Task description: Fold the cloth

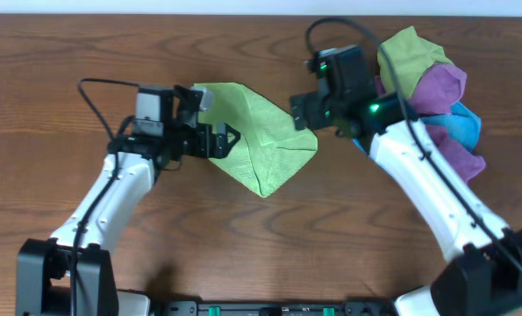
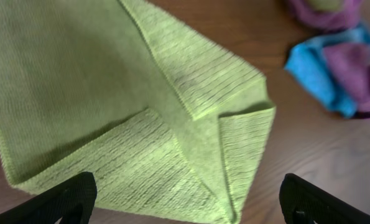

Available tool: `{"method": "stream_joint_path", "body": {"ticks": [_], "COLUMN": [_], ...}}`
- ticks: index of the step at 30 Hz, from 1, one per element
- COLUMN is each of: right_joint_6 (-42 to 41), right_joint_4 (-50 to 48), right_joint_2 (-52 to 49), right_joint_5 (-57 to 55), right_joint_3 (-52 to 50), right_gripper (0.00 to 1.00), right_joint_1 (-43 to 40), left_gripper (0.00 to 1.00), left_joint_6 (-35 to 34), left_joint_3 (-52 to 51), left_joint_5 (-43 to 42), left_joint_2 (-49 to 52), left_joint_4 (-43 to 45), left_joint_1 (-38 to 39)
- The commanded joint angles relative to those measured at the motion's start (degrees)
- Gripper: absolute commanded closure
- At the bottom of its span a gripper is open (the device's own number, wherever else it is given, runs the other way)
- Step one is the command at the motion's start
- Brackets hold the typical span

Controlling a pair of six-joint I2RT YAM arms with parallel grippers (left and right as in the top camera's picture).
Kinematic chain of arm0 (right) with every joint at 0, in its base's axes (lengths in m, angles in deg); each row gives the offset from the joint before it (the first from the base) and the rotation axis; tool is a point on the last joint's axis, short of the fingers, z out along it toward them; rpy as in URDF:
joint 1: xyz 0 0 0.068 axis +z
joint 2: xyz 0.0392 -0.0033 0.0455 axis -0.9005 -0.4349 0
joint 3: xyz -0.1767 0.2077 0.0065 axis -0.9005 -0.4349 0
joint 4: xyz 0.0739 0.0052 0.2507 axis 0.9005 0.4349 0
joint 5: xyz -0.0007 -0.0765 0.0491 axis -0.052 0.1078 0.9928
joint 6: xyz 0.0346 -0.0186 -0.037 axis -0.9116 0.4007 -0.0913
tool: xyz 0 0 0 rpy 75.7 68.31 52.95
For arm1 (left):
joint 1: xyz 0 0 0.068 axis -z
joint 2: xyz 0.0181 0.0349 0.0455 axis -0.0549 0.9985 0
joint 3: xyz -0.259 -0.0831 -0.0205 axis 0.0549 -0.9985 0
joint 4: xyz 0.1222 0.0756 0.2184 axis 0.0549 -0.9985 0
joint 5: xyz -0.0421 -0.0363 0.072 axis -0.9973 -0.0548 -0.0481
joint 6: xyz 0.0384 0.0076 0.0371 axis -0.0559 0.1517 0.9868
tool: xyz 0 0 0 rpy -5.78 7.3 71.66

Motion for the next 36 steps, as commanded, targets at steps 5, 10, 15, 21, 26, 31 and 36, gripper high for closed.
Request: {"method": "stream_joint_path", "body": {"ticks": [5, 10, 15, 21, 26, 31, 36], "right_joint_6": [3.1, 3.4, 3.4, 3.4, 3.4, 3.4, 3.4], "right_joint_4": [0.0, 0.5, 1.5, 2.5, 2.6, 2.6, 2.8], "right_joint_2": [-1.0, -0.9, -0.9, -0.9, -0.9, -0.9, -0.9], "right_joint_5": [10.3, 10.2, 10.3, 10.3, 10.3, 10.3, 10.3], "right_joint_3": [-0.1, -0.1, -0.1, -0.1, -0.1, -0.1, -0.1], "right_gripper": [0.12, 0.11, 0.11, 0.11, 0.10, 0.09, 0.09], "right_joint_1": [-6.7, -7.3, -7.2, -7.2, -7.2, -7.2, -7.2], "left_gripper": [0.05, 0.05, 0.04, 0.05, 0.05, 0.05, 0.05], "left_joint_6": [1.9, 1.8, 0.7, 0.6, 0.7, 0.7, 0.5], "left_joint_3": [1.4, 1.4, 1.4, 1.4, 1.4, 1.4, 1.4], "left_joint_5": [19.4, 26.5, 27.1, 22.2, 21.6, 21.0, 20.8], "left_joint_2": [3.0, 6.8, 10.1, 11.4, 12.0, 14.3, 14.5], "left_joint_4": [2.7, 4.9, 5.9, 7.9, 7.8, 8.8, 10.4], "left_joint_1": [7.1, 8.0, 8.0, 8.1, 8.5, 10.2, 12.7]}}
